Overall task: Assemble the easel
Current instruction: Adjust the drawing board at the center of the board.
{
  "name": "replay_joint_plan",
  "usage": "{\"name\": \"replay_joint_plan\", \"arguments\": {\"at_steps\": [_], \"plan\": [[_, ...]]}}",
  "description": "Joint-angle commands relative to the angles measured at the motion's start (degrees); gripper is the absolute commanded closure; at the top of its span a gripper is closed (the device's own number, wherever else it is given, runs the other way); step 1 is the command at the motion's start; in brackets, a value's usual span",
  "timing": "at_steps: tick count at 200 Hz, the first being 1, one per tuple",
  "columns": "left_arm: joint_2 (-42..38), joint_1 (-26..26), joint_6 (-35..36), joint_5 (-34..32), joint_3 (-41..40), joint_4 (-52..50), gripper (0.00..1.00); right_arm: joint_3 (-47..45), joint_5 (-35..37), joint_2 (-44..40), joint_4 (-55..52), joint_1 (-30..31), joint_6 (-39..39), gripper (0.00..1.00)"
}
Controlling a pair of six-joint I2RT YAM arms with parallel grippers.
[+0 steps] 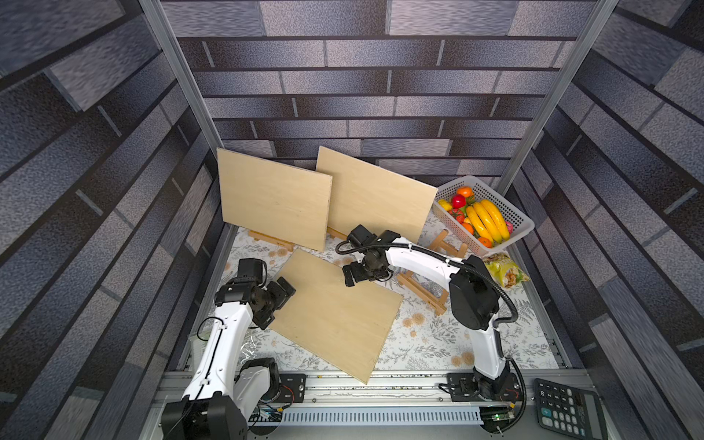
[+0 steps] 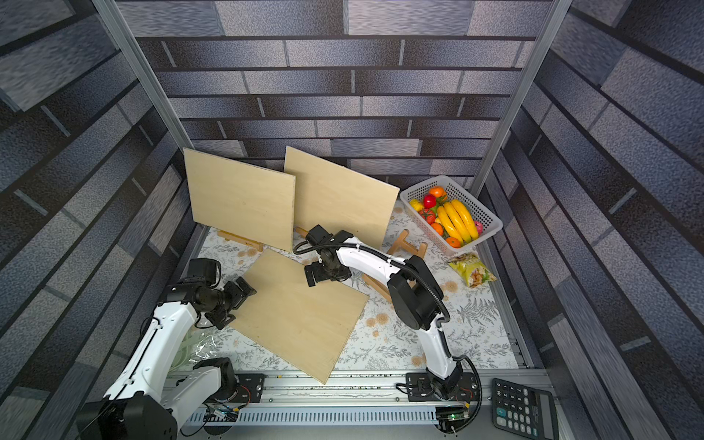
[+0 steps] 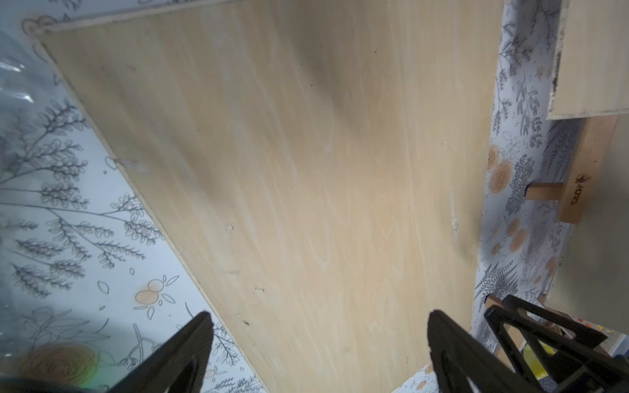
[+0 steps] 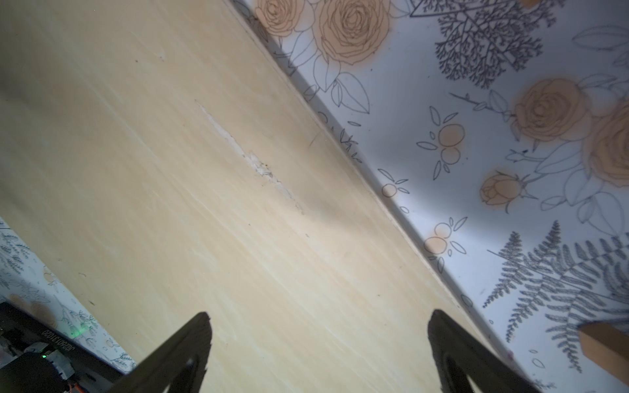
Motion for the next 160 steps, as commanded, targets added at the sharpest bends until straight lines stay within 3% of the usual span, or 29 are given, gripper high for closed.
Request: {"name": "replay_joint_plan", "arguments": {"at_steps": [1,31,65,121,160], "plan": [[0.1,-2.2,-3.6,1.1,1.7,-10.2,0.00,2.8,-2.1,1.9,-4.6,-0.5,-3.6,0.00],[-3.9,-5.2,-12.4,-0.1,-0.9,-11.2,0.00,3.8,-3.6,3.7,-4.0,-1.7,-4.0,0.00],[-3.7,-7.5,-15.5,-0.9,-3.1,-13.6,0.00,3.3,-4.8,5.5,-4.3,-2.1,-5.6,0.00],[-8.9,-9.0,-22.5,0.1,-9.3,-12.2,0.00,-1.7,-15.0,5.4,1.6,-2.0,-4.7,0.00],[-9.8,-8.0,-24.9,1.0,-12.0,-9.6,0.00,3.8,-12.0,8.9,1.1,-2.0,-6.4,0.00]]}}
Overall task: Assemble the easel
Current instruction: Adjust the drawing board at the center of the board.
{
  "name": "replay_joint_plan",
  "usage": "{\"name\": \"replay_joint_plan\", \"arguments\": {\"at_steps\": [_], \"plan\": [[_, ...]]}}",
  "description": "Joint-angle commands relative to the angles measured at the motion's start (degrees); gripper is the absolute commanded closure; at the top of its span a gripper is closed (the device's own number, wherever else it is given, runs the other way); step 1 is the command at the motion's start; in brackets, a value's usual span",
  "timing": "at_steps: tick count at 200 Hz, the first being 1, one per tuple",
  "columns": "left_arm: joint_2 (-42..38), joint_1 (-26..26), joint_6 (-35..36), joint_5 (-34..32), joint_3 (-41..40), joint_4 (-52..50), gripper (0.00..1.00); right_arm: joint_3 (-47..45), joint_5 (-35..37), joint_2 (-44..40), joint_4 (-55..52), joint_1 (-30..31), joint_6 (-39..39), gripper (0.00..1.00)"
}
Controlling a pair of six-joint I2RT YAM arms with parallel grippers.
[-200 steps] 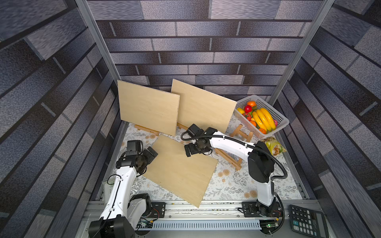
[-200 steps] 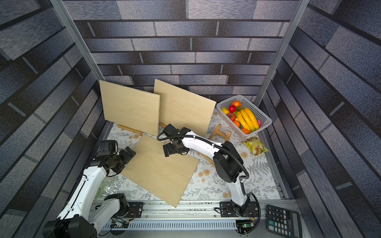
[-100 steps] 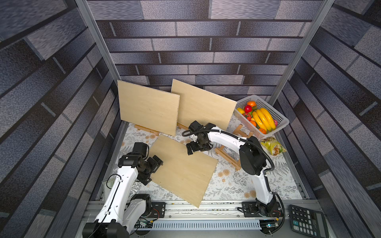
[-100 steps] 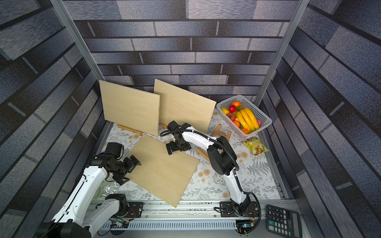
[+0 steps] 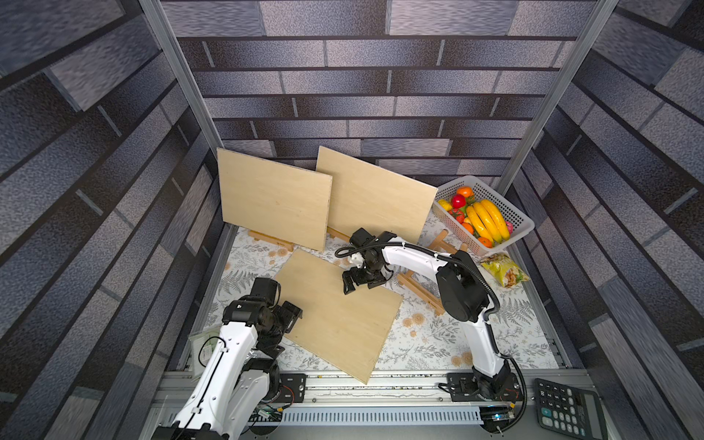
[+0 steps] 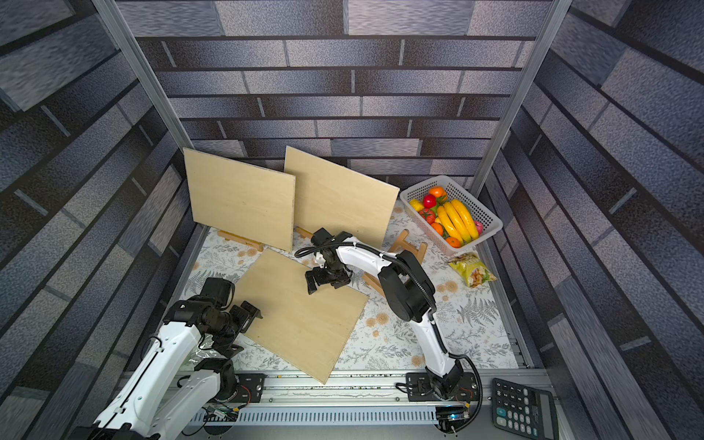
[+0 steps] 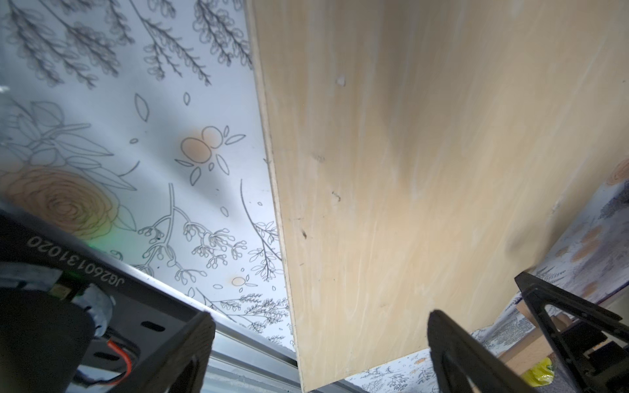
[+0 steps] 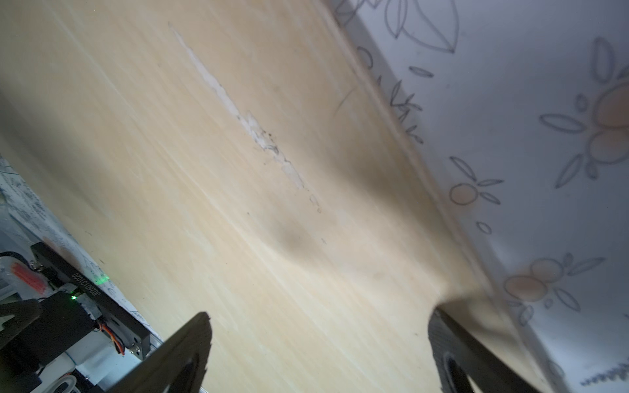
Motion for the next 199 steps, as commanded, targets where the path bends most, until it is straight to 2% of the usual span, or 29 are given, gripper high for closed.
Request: {"name": "replay_joint_plan", "arguments": {"at_steps": [1,16,31,51,76,106,139,199], "plan": [[-0.1,0.8,-3.3,1.1,-2.6,-2.6,0.00,3.9,0.8,3.8,0.7,-0.1,-1.8,0.00],[0.7,1.2,-3.2,1.4,-2.4,-2.0,0.00,5.2,5.9,3.8,0.9,-0.1,-1.8,0.00],[1.2,1.3,-2.8,0.8,-1.6,-2.1,0.00,3.8,9.4,2.0,5.5,-0.1,-1.7,0.00],[2.0,1.6,-2.6,1.5,-1.7,-2.1,0.00,4.3,11.1,2.8,9.2,-0.1,-2.5,0.00],[2.4,2.3,-2.2,2.3,-2.8,-1.9,0.00,10.8,7.9,8.9,4.8,-0.1,-2.6,0.00],[2.4,4.1,-1.1,2.9,-3.4,-1.7,0.00,9.7,1.3,10.3,6.9,0.3,-0.8,0.00],[3.2,6.3,0.0,4.0,-4.3,-0.4,0.00,9.6,0.0,10.2,7.3,1.5,-0.9,0.00],[3.2,6.9,-0.5,5.1,-6.8,1.7,0.00,14.3,-1.3,13.0,6.3,4.6,-0.9,0.00]]}}
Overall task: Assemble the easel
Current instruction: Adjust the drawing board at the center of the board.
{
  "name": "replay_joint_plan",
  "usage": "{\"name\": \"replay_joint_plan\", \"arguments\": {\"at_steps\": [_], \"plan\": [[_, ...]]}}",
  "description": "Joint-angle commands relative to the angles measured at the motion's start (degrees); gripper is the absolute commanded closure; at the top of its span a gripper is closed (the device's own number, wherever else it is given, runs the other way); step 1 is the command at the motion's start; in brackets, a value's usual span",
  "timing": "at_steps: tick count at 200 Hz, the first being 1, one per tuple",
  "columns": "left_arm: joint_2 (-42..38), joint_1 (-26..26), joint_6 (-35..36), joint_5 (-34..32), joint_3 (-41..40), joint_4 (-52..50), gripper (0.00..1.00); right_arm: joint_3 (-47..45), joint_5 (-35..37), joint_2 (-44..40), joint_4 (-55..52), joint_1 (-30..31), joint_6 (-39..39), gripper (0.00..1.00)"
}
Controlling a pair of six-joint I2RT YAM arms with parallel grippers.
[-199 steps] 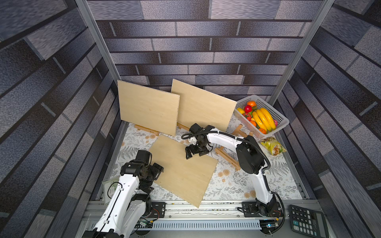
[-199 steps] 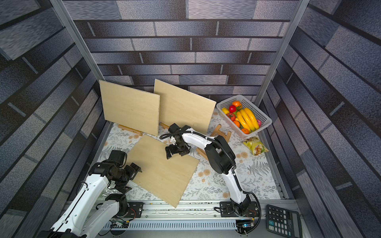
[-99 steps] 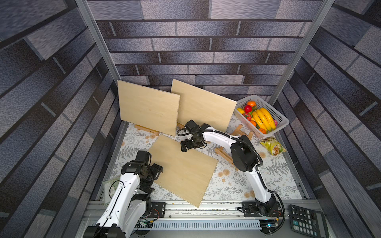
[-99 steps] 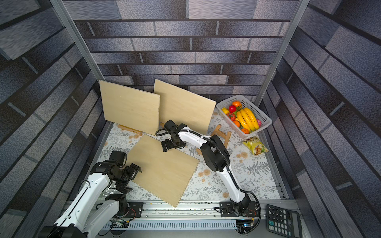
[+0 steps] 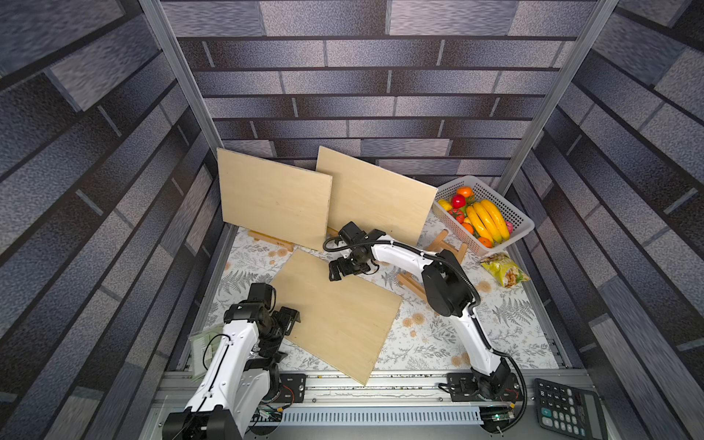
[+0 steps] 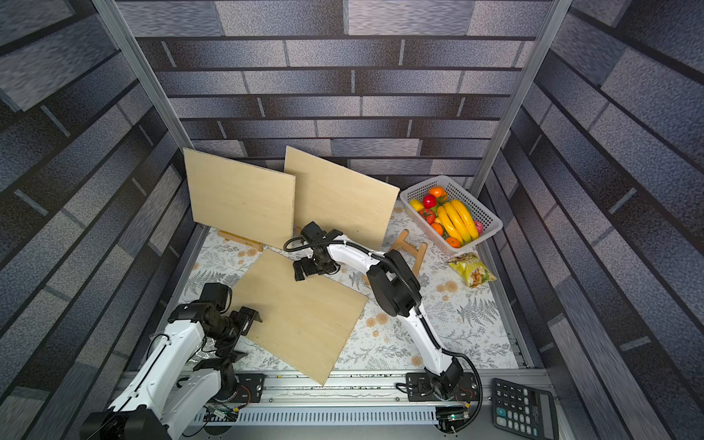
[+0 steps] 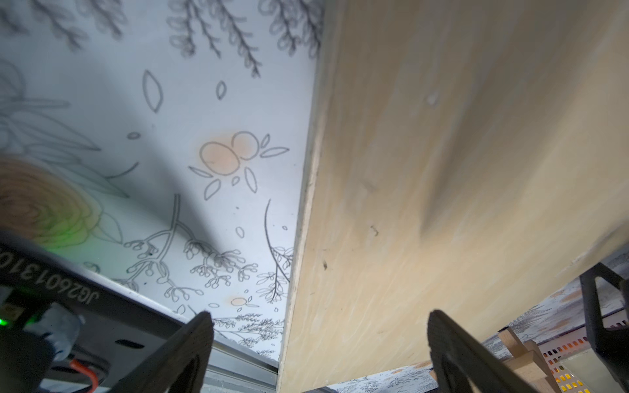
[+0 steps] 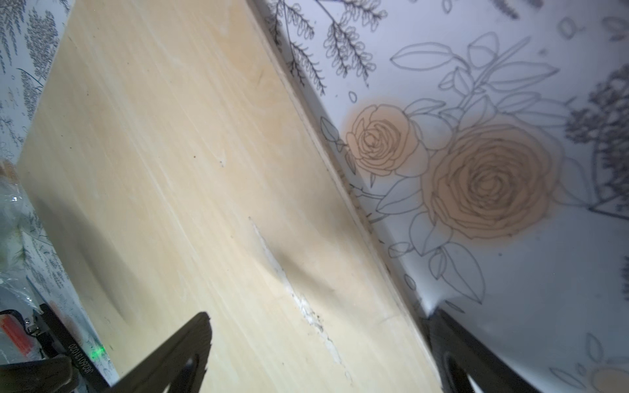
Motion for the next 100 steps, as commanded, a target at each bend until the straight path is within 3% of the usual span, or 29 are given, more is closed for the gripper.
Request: {"name": "replay_joint_plan", "arguments": {"at_steps": [1,70,100], "plan": [[0.0,0.6,0.7,0.7,-1.3,-2.0,0.00,2.1,-3.9,3.6,-2.2,3.2,0.6,0.00],[1.0,3.3,3.1,1.8,-2.0,-1.3,0.00,3.9,-4.9,4.9,-0.7,5.9,2.9,0.00],[2.1,3.8,3.4,2.7,-1.8,0.1,0.00,6.7,0.2,4.0,-3.9,6.0,2.1,0.00]]}}
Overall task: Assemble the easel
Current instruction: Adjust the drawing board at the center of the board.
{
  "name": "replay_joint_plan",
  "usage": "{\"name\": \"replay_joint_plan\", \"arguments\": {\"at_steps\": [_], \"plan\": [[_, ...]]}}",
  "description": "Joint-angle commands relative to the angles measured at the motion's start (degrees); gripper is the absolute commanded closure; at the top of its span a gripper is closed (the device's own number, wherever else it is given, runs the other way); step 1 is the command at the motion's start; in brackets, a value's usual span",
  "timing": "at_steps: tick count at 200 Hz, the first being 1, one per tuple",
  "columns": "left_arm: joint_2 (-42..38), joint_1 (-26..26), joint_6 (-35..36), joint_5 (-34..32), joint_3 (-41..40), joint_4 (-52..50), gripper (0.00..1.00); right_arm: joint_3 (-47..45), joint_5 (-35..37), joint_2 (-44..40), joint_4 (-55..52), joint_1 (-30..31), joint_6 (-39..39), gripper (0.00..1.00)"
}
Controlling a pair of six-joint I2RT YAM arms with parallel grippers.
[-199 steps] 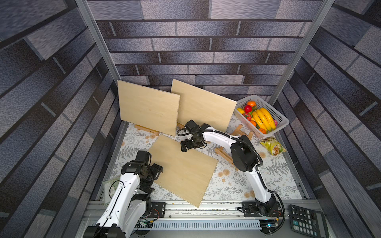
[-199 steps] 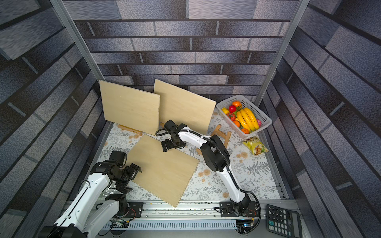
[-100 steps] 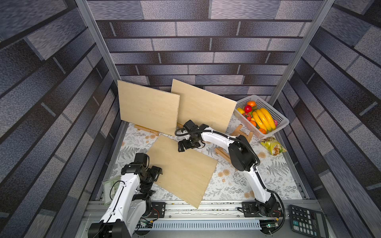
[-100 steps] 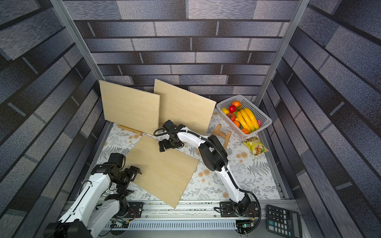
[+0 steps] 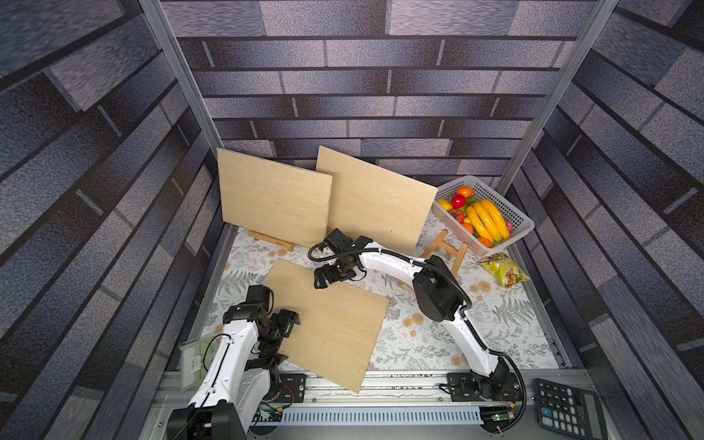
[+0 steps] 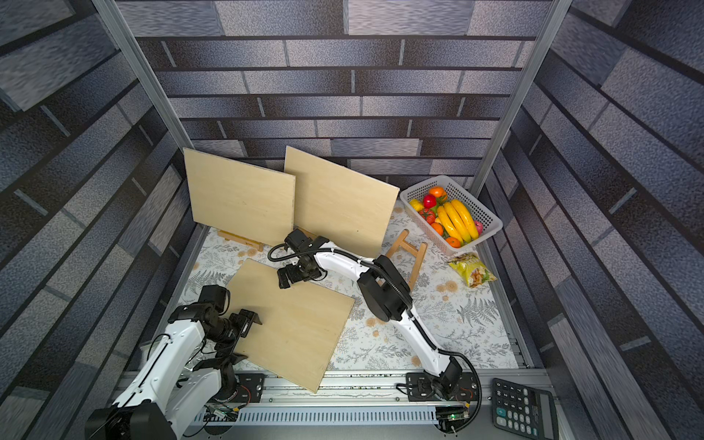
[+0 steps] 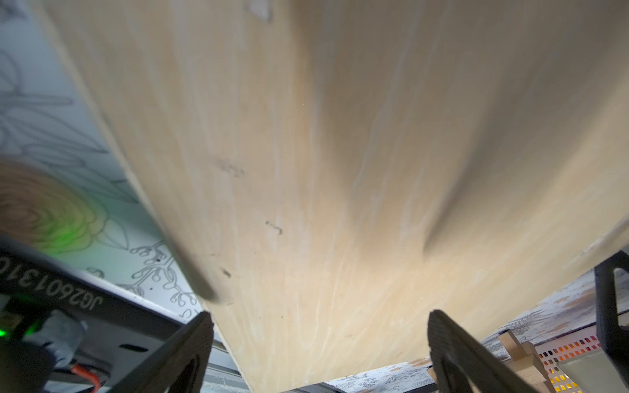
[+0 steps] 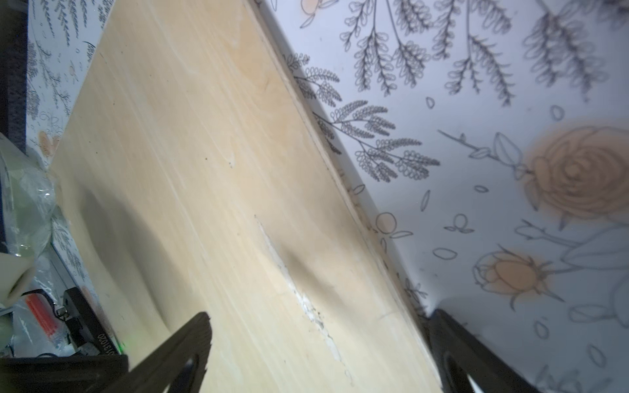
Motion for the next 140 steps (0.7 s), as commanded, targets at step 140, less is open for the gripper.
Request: {"name": "replay_joint_plan", "arguments": {"at_steps": [140], "plan": [[6.1,-10.3,12.5,-9.5,25.0,-2.3,0.00,7.5,34.8,-41.9,-44.7,-1.2,12.3,0.00]]}}
